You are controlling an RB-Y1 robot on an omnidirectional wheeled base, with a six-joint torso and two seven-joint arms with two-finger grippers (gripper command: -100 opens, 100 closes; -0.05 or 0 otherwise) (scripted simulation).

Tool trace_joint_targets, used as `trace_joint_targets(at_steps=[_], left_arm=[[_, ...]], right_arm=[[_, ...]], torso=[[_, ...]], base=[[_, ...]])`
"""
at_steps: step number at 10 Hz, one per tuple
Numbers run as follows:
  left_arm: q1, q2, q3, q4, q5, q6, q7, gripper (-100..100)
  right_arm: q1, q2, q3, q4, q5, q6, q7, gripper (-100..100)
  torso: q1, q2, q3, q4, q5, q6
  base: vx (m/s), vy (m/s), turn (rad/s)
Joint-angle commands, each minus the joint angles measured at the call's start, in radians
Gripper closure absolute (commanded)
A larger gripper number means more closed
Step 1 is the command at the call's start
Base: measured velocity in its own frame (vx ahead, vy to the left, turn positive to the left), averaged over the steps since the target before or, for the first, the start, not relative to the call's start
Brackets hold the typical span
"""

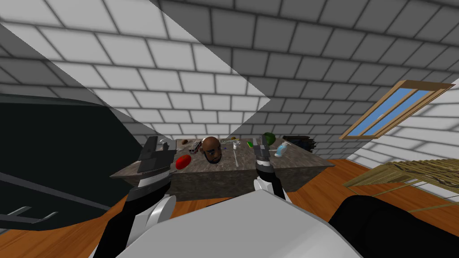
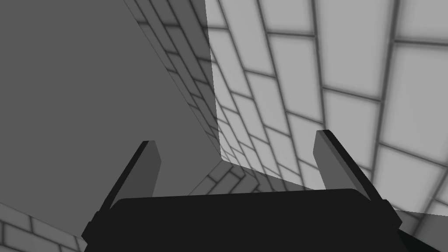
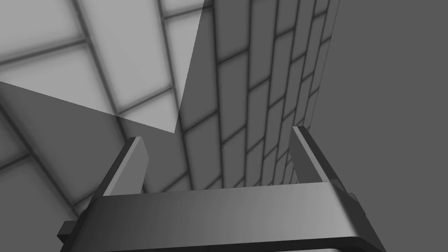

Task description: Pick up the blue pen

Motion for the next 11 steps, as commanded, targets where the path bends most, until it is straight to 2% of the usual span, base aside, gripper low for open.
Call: trace_joint_targets(at_steps=[1, 4, 7, 8, 10, 11], left_arm=[[0.0, 0.0, 0.0, 0.0, 0.0, 0.0, 0.0, 0], [0.0, 0.0, 0.0, 0.0, 0.0, 0.0, 0.0, 0], [0.0, 0.0, 0.0, 0.0, 0.0, 0.0, 0.0, 0], [0.0, 0.0, 0.0, 0.0, 0.0, 0.0, 0.0, 0], [0.0, 0.0, 0.0, 0.0, 0.0, 0.0, 0.0, 0], [0.0, 0.0, 0.0, 0.0, 0.0, 0.0, 0.0, 0]], right_arm=[[-0.005, -0.047, 0.003, 0.011, 0.012, -0.005, 0.007, -100], [-0.019, -0.127, 0.007, 0.041, 0.04, -0.015, 0.021, -100], [-0.043, -0.219, 0.007, 0.094, 0.081, -0.029, 0.04, -100], [-0.043, -0.229, 0.007, 0.094, 0.081, -0.029, 0.04, -100], [-0.061, -0.297, 0.008, 0.144, 0.115, -0.038, 0.053, -100], [-0.061, -0.309, 0.008, 0.144, 0.115, -0.038, 0.053, -100]], torso=[[0.0, 0.0, 0.0, 0.0, 0.0, 0.0], [0.002, 0.003, 0.002, 0.001, 0.0, 0.0], [0.002, 0.005, 0.003, 0.001, 0.0, 0.0], [0.003, 0.006, 0.003, 0.001, 0.001, 0.0], [0.002, 0.004, 0.002, 0.001, 0.001, 0.0], [0.003, 0.005, 0.003, 0.001, 0.001, 0.0]], base=[[-0.022, 0.017, 0.014], [-0.058, 0.029, 0.032], [-0.086, 0.039, 0.082], [-0.066, 0.037, 0.036], [-0.073, 0.049, 0.121], [-0.065, 0.036, 0.038]])
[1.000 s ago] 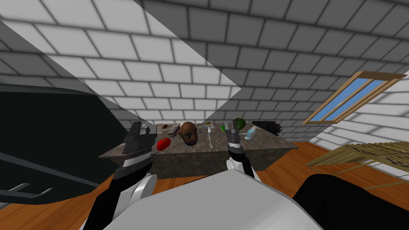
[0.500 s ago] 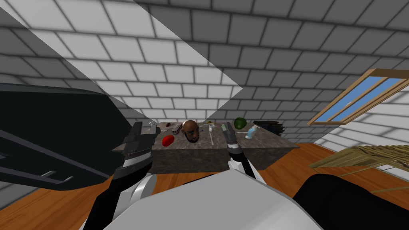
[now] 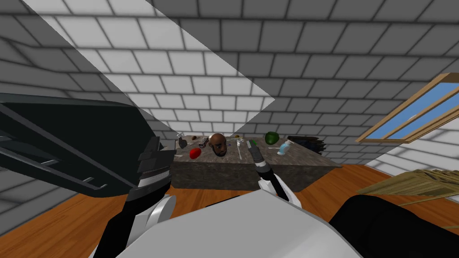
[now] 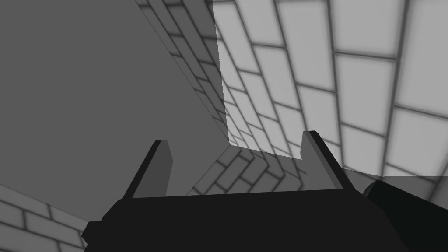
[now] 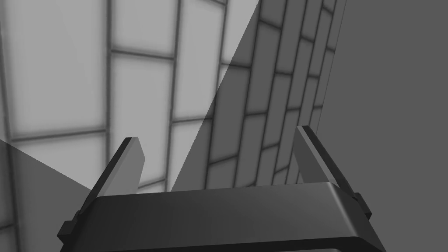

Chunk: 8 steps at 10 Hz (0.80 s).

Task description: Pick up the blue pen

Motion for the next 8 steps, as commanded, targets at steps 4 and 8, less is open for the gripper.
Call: trace_joint_targets(at_steps=[4, 8], left_arm=[[0.0, 0.0, 0.0, 0.0, 0.0, 0.0, 0.0, 0], [0.0, 0.0, 0.0, 0.0, 0.0, 0.0, 0.0, 0]], right_arm=[[-0.023, -0.136, 0.008, 0.095, 0.061, -0.016, 0.02, -100], [-0.037, -0.237, 0.017, 0.169, 0.102, -0.022, 0.03, -100]], torso=[[-0.001, -0.001, 0.0, 0.0, 0.0, 0.0], [0.001, -0.002, -0.001, 0.0, 0.0, -0.001]], base=[[-0.06, 0.038, 0.128], [-0.038, 0.047, 0.151]])
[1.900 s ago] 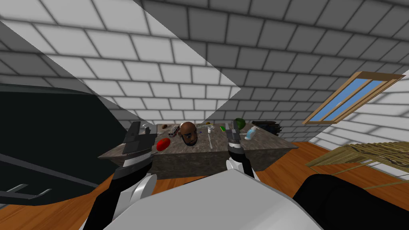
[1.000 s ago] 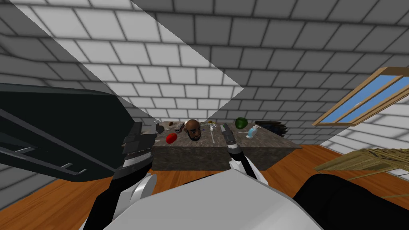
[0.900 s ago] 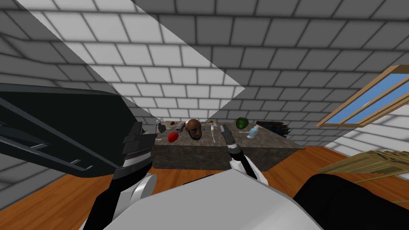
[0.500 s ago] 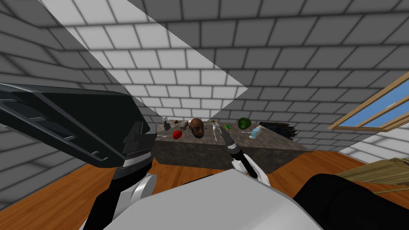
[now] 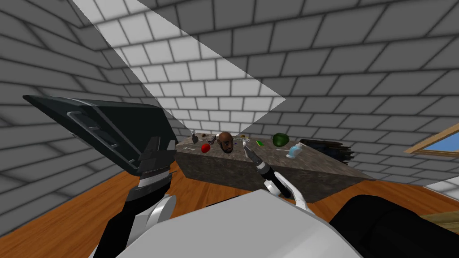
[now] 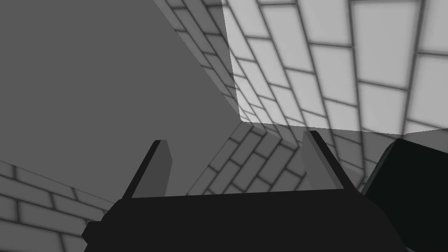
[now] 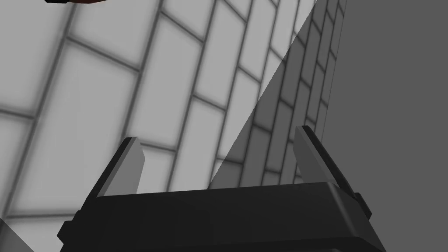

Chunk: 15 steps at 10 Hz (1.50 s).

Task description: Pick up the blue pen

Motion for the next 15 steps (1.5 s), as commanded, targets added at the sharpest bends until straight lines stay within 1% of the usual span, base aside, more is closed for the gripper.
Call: trace_joint_targets(at_steps=[1, 2, 3, 4, 6, 7, 8, 9, 10, 11, 12, 13, 14, 15], left_arm=[[0.0, 0.0, 0.0, 0.0, 0.0, 0.0, 0.0, 0], [0.0, 0.0, 0.0, 0.0, 0.0, 0.0, 0.0, 0], [0.0, 0.0, 0.0, 0.0, 0.0, 0.0, 0.0, 0], [0.0, 0.0, 0.0, 0.0, 0.0, 0.0, 0.0, 0], [0.0, 0.0, 0.0, 0.0, 0.0, 0.0, 0.0, 0], [0.0, 0.0, 0.0, 0.0, 0.0, 0.0, 0.0, 0], [0.0, 0.0, 0.0, 0.0, 0.0, 0.0, 0.0, 0], [0.0, 0.0, 0.0, 0.0, 0.0, 0.0, 0.0, 0], [0.0, 0.0, 0.0, 0.0, 0.0, 0.0, 0.0, 0], [0.0, 0.0, 0.0, 0.0, 0.0, 0.0, 0.0, 0], [0.0, 0.0, 0.0, 0.0, 0.0, 0.0, 0.0, 0], [0.0, 0.0, 0.0, 0.0, 0.0, 0.0, 0.0, 0], [0.0, 0.0, 0.0, 0.0, 0.0, 0.0, 0.0, 0], [0.0, 0.0, 0.0, 0.0, 0.0, 0.0, 0.0, 0]], right_arm=[[-0.008, -0.05, 0.011, 0.041, 0.027, 0.005, 0.007, -100], [-0.008, -0.061, 0.011, 0.041, 0.027, 0.005, 0.007, -100], [-0.013, -0.104, 0.019, 0.081, 0.049, 0.002, 0.01, -100], [-0.013, -0.109, 0.019, 0.082, 0.049, 0.002, 0.01, -100], [-0.017, -0.18, 0.039, 0.158, 0.094, -0.002, 0.014, -100], [-0.017, -0.205, 0.039, 0.166, 0.094, -0.002, 0.014, -100], [-0.018, -0.239, 0.051, 0.2, 0.116, -0.004, 0.015, -100], [-0.018, -0.253, 0.051, 0.209, 0.116, -0.004, 0.015, -100], [-0.018, -0.293, 0.063, 0.252, 0.138, -0.005, 0.016, -100], [-0.018, -0.302, 0.063, 0.252, 0.138, -0.005, 0.016, -100], [-0.017, -0.341, 0.076, 0.296, 0.159, -0.006, 0.016, -100], [-0.017, -0.351, 0.076, 0.296, 0.159, -0.006, 0.016, -100], [-0.015, -0.39, 0.089, 0.332, 0.18, -0.006, 0.015, -100], [-0.015, -0.4, 0.089, 0.339, 0.18, -0.006, 0.015, -100]], torso=[[0.0, 0.0, 0.0, 0.0, 0.0, 0.0], [-0.001, 0.0, 0.0, 0.0, 0.0, -0.001], [-0.002, -0.001, -0.001, 0.0, 0.0, 0.0], [-0.001, -0.001, -0.001, 0.0, 0.0, -0.001], [-0.001, -0.002, -0.001, 0.0, 0.0, -0.001], [-0.001, -0.002, -0.001, 0.0, 0.0, -0.001], [-0.001, -0.002, -0.001, 0.0, 0.0, 0.0], [-0.001, -0.003, -0.001, -0.001, 0.0, -0.001], [-0.002, -0.002, -0.001, -0.001, 0.0, 0.0], [-0.002, -0.003, -0.002, -0.001, 0.0, -0.001], [-0.002, -0.003, -0.002, -0.001, -0.001, 0.0], [-0.002, -0.003, -0.002, -0.001, -0.001, -0.001], [-0.002, -0.003, -0.002, -0.001, -0.001, 0.0], [-0.002, -0.003, -0.002, -0.001, 0.0, -0.001]], base=[[-0.028, 0.036, 0.168], [-0.019, 0.022, 0.099], [-0.017, 0.033, 0.17], [-0.013, 0.028, 0.129], [-0.01, 0.037, 0.307], [0.0, 0.031, 0.122], [0.002, 0.037, 0.226], [0.006, 0.022, 0.127], [0.01, 0.025, 0.237], [0.008, 0.014, 0.138], [0.012, 0.021, 0.262], [0.012, 0.014, 0.122], [0.015, 0.022, 0.285], [0.016, 0.01, 0.13]])
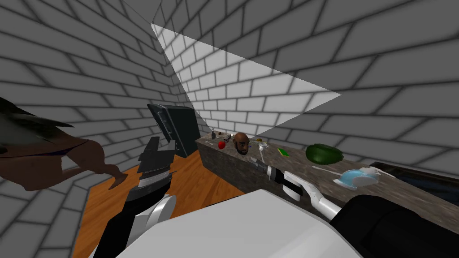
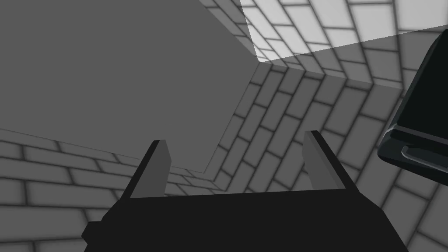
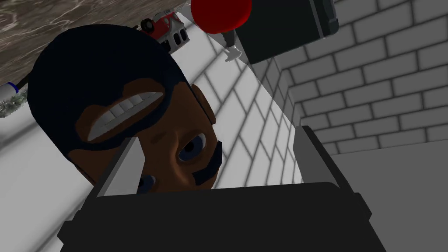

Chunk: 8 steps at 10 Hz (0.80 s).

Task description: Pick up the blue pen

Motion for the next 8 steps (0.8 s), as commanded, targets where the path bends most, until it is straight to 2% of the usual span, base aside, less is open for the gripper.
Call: trace_joint_targets(at_steps=[1, 2, 3, 4, 5, 6, 7, 8], left_arm=[[0.0, 0.0, 0.0, 0.0, 0.0, 0.0, 0.0, 0], [0.0, 0.0, 0.0, 0.0, 0.0, 0.0, 0.0, 0], [0.0, 0.0, 0.0, 0.0, 0.0, 0.0, 0.0, 0], [0.0, 0.0, 0.0, 0.0, 0.0, 0.0, 0.0, 0], [0.0, 0.0, 0.0, 0.0, 0.0, 0.0, 0.0, 0], [0.0, 0.0, 0.0, 0.0, 0.0, 0.0, 0.0, 0], [0.0, 0.0, 0.0, 0.0, 0.0, 0.0, 0.0, 0], [0.0, 0.0, 0.0, 0.0, 0.0, 0.0, 0.0, 0]], right_arm=[[-0.001, -0.05, 0.018, 0.05, 0.025, 0.002, -0.001, -100], [0.001, -0.083, 0.031, 0.081, 0.044, 0.002, -0.002, -100], [0.001, -0.106, 0.031, 0.093, 0.044, 0.002, -0.002, -100], [0.003, -0.141, 0.042, 0.133, 0.062, 0.004, -0.005, -100], [0.003, -0.154, 0.042, 0.134, 0.062, 0.004, -0.005, -100], [0.006, -0.19, 0.053, 0.174, 0.079, 0.005, -0.008, -100], [0.006, -0.202, 0.053, 0.174, 0.079, 0.005, -0.008, -100], [0.009, -0.238, 0.064, 0.213, 0.095, 0.008, -0.011, -100]], torso=[[0.0, 0.0, 0.0, 0.0, 0.0, 0.0], [0.0, 0.0, 0.0, 0.0, 0.0, -0.001], [0.0, -0.001, -0.001, 0.0, 0.0, -0.001], [0.0, -0.001, -0.001, 0.0, 0.0, 0.0], [0.0, -0.001, -0.001, 0.0, 0.0, -0.001], [-0.001, -0.001, -0.001, 0.0, 0.0, 0.0], [-0.001, -0.001, -0.001, 0.0, 0.0, -0.001], [-0.001, -0.001, -0.001, 0.0, 0.0, 0.0]], base=[[0.018, 0.016, 0.231], [0.032, 0.012, 0.421], [0.033, 0.002, 0.168], [0.034, 0.009, 0.294], [0.026, -0.002, 0.12], [0.034, -0.005, 0.239], [0.03, -0.012, 0.16], [0.033, -0.011, 0.282]])
